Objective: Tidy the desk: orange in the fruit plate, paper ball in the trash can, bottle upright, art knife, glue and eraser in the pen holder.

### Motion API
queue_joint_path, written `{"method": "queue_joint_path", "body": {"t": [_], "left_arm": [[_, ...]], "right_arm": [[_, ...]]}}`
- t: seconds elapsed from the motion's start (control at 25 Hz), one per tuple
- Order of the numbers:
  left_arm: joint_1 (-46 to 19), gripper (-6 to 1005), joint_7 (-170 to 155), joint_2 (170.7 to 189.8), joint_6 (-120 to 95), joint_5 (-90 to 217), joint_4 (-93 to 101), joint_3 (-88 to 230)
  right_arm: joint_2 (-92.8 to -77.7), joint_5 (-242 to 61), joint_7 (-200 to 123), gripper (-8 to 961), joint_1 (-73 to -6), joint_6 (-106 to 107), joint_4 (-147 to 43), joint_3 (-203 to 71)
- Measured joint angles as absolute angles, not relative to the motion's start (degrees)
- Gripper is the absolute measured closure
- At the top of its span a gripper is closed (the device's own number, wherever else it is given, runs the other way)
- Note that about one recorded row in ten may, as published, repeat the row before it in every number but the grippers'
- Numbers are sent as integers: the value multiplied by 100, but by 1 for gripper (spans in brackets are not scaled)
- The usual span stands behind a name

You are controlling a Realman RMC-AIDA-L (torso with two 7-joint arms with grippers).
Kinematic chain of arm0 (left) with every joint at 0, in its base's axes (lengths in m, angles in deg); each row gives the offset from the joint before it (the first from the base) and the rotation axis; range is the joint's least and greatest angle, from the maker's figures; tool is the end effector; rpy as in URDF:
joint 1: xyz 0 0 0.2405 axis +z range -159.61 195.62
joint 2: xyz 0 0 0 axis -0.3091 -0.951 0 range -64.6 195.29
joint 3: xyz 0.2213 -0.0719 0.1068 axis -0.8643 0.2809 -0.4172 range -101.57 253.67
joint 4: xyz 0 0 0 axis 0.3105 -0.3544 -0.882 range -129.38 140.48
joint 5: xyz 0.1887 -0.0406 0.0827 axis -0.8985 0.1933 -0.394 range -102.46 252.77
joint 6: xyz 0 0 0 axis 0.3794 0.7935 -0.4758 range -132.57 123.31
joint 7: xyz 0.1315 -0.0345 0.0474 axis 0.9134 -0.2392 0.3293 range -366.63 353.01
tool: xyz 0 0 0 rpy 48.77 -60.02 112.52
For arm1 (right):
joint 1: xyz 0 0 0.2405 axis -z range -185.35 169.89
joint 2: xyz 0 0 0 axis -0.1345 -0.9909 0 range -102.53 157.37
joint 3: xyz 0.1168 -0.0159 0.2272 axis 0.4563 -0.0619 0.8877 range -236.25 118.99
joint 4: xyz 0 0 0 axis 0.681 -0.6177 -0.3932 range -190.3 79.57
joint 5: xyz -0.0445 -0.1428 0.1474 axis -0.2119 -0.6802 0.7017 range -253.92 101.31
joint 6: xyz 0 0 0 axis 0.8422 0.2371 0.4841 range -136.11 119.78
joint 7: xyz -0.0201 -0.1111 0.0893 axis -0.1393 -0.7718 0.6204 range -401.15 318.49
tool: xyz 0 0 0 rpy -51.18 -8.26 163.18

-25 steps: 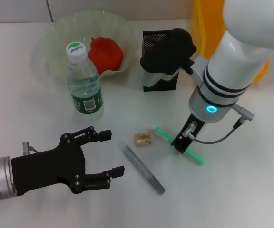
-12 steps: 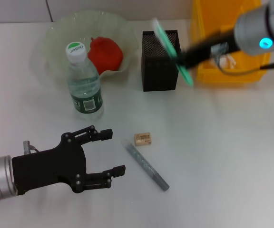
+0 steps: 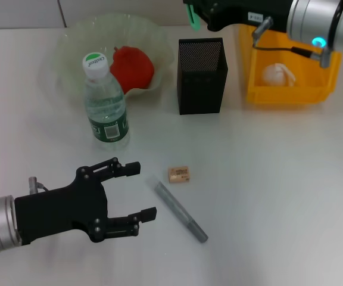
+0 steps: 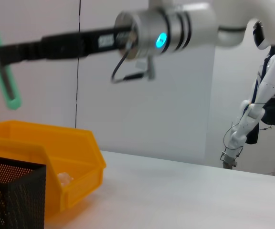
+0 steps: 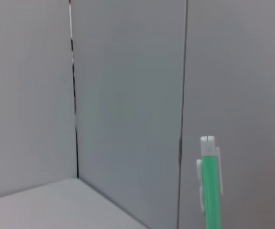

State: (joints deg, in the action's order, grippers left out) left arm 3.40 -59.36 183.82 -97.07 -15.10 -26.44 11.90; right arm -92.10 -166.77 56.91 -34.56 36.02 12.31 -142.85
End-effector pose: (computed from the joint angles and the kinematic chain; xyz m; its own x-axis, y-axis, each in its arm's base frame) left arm -0.2869 0.2395 -0.0368 0.7933 0.1102 0.5988 0.2550 -0.9532 -0.1624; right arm 0.1262 0.3978 -0.0062 0.8259 -0.0939 -0.5559 -0.4083 -0.7795 -0.4750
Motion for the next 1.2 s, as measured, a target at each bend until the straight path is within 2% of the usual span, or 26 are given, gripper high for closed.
{"method": "queue_joint_path", "body": {"t": [0.28, 0.64, 1.04, 1.2], "left_arm": [[355, 155, -5936, 18382, -9703, -1510, -2644, 1190], [327, 155, -5937, 18382, -9713, -1511, -2644, 1190], [327, 155, -5937, 18376, -9717, -1511, -2644, 1193], [342, 155, -5937, 18371, -9734, -1511, -2644, 1198]], "right_arm": [[-9193, -13436, 1921, 889, -3776, 3999, -952, -14215], [-9197, -13086, 1388, 889, -4326, 4122, -2384, -14004], [-9203, -13076, 1356, 720, -4003, 4537, -2276, -13930], [-9162, -13239, 2063, 557, -3411, 4735, -1257, -13876]]}}
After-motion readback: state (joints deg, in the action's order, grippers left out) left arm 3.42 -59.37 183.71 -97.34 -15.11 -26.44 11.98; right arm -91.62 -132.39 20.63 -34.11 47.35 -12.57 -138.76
